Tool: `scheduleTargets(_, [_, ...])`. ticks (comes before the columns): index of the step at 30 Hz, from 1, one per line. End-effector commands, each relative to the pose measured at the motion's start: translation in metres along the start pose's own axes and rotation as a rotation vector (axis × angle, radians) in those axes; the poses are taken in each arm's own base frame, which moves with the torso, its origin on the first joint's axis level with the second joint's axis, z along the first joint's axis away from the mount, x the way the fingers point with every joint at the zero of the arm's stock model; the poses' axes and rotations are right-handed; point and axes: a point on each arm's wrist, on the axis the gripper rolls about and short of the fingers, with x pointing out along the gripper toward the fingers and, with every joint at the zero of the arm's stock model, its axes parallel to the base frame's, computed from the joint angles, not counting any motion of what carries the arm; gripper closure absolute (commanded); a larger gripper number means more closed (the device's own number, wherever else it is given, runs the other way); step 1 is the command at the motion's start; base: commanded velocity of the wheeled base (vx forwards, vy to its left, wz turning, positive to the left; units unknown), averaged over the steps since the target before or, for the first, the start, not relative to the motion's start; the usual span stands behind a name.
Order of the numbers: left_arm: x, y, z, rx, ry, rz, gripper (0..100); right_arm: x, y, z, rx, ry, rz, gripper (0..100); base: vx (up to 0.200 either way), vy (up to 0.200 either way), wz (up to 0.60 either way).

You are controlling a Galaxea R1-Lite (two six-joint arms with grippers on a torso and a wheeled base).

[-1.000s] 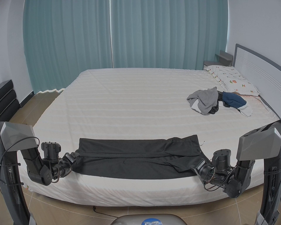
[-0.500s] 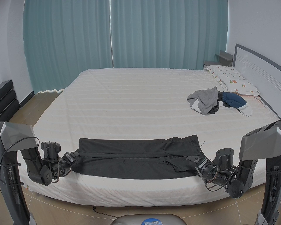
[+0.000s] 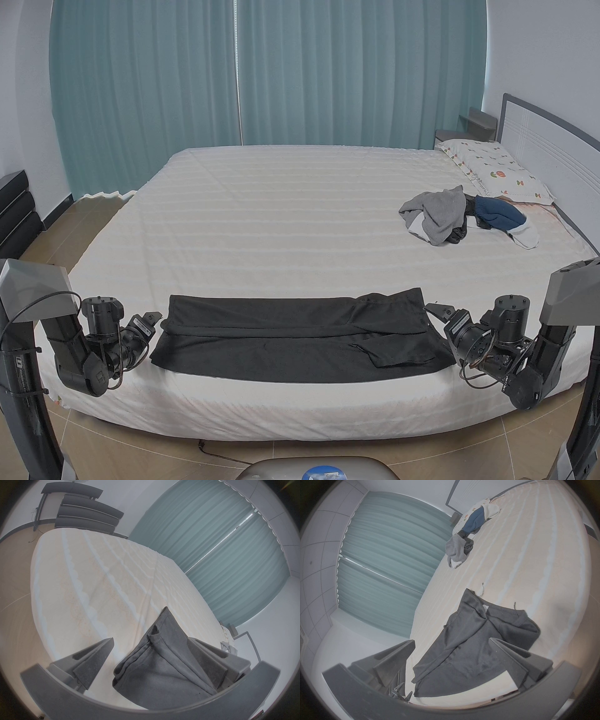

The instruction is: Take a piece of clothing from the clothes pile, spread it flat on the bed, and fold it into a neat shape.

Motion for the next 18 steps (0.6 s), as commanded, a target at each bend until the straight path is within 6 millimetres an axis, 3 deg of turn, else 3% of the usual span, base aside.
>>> scheduleTargets(1, [0.000, -0.002, 0.002, -0.004, -0.001, -0.010, 0, 0.008, -0.005, 0.000, 0.007, -0.002, -0.008, 0, 0.200, 0.000, 0.00])
scheduleTargets(13, [0.005, -0.012, 0.008, -0.005, -0.023, -0.054, 0, 0.015, -0.010, 0.000, 0.042, 0.044, 0.005, 0, 0.017, 0.000, 0.00])
scheduleTargets(18, [-0.001, -0.032, 0.023, 0.009, 0.009, -0.139, 0, 0.014, -0.014, -0.003, 0.061, 0.055, -0.014, 0, 0.000, 0.000, 0.00])
